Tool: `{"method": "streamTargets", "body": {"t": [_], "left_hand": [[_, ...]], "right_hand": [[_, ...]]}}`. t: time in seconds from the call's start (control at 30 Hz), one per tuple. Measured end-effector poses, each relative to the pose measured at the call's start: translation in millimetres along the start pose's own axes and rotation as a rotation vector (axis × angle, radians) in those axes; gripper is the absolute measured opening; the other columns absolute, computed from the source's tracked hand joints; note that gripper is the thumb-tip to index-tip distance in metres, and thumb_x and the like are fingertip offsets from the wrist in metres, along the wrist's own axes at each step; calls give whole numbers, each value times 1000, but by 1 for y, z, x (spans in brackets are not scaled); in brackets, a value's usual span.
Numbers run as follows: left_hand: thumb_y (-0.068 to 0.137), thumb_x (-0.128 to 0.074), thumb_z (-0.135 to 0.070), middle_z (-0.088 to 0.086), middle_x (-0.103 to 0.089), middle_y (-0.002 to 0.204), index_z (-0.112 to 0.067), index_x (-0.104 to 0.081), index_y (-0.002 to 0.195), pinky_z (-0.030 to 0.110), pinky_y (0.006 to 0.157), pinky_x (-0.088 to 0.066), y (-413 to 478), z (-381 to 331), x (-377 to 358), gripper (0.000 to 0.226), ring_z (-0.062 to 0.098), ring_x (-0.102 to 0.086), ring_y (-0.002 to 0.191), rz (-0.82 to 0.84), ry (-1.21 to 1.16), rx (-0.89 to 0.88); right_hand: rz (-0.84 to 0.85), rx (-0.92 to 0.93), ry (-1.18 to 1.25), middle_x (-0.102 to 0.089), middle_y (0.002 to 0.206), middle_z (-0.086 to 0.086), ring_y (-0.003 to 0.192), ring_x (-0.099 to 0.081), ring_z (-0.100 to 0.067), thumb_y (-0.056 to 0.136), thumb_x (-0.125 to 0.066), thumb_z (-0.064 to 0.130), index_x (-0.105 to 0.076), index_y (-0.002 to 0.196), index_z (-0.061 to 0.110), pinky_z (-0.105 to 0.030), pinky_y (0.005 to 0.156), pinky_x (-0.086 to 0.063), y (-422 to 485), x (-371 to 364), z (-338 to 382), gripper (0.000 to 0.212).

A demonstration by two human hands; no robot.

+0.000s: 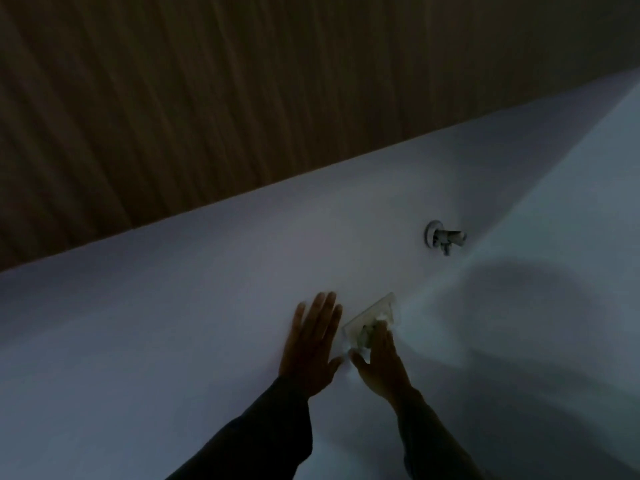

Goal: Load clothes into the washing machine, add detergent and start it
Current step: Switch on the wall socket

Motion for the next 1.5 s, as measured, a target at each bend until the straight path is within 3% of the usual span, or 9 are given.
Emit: {"method": "streamTargets", "body": {"t": [0.1, 0.27, 0.47, 0.6, 0.8, 0.9, 1.07, 1.23, 1.5], "left_hand": [[82, -53, -65, 16, -9, 164, -9, -25, 154, 56, 120, -3, -1, -1, 1, 96, 34, -8, 151, -11, 22, -3], [79, -55, -66, 17, -7, 164, -10, -24, 155, 56, 120, 5, 1, -4, 0, 100, 35, -5, 151, -3, 21, 11], [83, -31, -70, 16, -13, 163, -10, -28, 154, 57, 119, 2, 5, -10, 2, 92, 37, -7, 150, 12, -13, 20], [81, -42, -70, 16, -8, 164, -11, -26, 154, 56, 120, 6, 5, -9, -1, 96, 37, -3, 151, -2, -7, 19], [83, -31, -71, 17, -11, 163, -9, -28, 154, 55, 119, 6, 3, -9, 4, 94, 37, -6, 150, -8, -34, -7], [84, -34, -69, 18, -15, 162, -8, -30, 153, 56, 120, 0, 1, -10, 9, 92, 38, -9, 150, -31, -21, -11], [87, -56, -56, 20, -17, 161, -8, -34, 151, 55, 121, -10, -15, -14, 17, 83, 38, -15, 149, -21, -23, 7], [93, -35, -54, 19, -19, 159, -9, -34, 150, 52, 118, -9, -55, -34, 20, 73, 36, -20, 148, 19, -90, -42], [93, -39, -53, 19, -30, 157, -10, -39, 148, 53, 115, -19, -124, -86, 36, 70, 36, -27, 146, 21, -240, -94]], "right_hand": [[-15, 1, 43, -27, 157, -11, 142, -35, -31, 82, -62, 54, -2, 152, 23, -48, 100, -52, 2, -8, -11, 97], [32, -31, 130, -35, 154, -8, 140, -39, -26, 84, -75, 25, 2, 153, 8, -30, 104, -44, -11, 11, 15, 106], [134, -166, 288, -26, 159, -13, 142, -34, -32, 84, -76, 19, 9, 155, 14, -32, 104, -42, -5, 2, 0, 111], [153, -179, 323, -23, 160, -12, 143, -31, -32, 80, -79, 19, 11, 155, 17, -35, 105, -42, -4, -4, -3, 117], [-44, -131, 245, -43, 148, -5, 136, -44, -25, 79, -80, 27, -24, 149, 16, -26, 99, -43, -9, 6, 2, 90], [-100, -73, 87, -47, 142, -5, 130, -49, -24, 79, -74, 43, -31, 144, 16, -37, 96, -54, -17, 5, 0, 82], [-103, -11, -160, -24, 160, -2, 148, -22, -26, 86, -66, 42, -19, 153, 21, -50, 110, -41, -51, 13, 18, 84], [19, -48, -312, 3, 165, -4, 151, 6, -24, 95, -53, 45, 1, 157, 19, -51, 121, -18, -98, 17, 25, 86], [13, -67, -521, 9, 164, -9, 151, 10, -26, 99, -45, 44, 0, 156, 13, -51, 120, -7, -182, 43, 17, 79]]}}
Point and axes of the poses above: each hand's wrist, its own y-axis towards the middle knuckle, its own x-axis out of the back of the hand, z = x × y, the point moved 10 cm from there along y, towards the middle knuckle
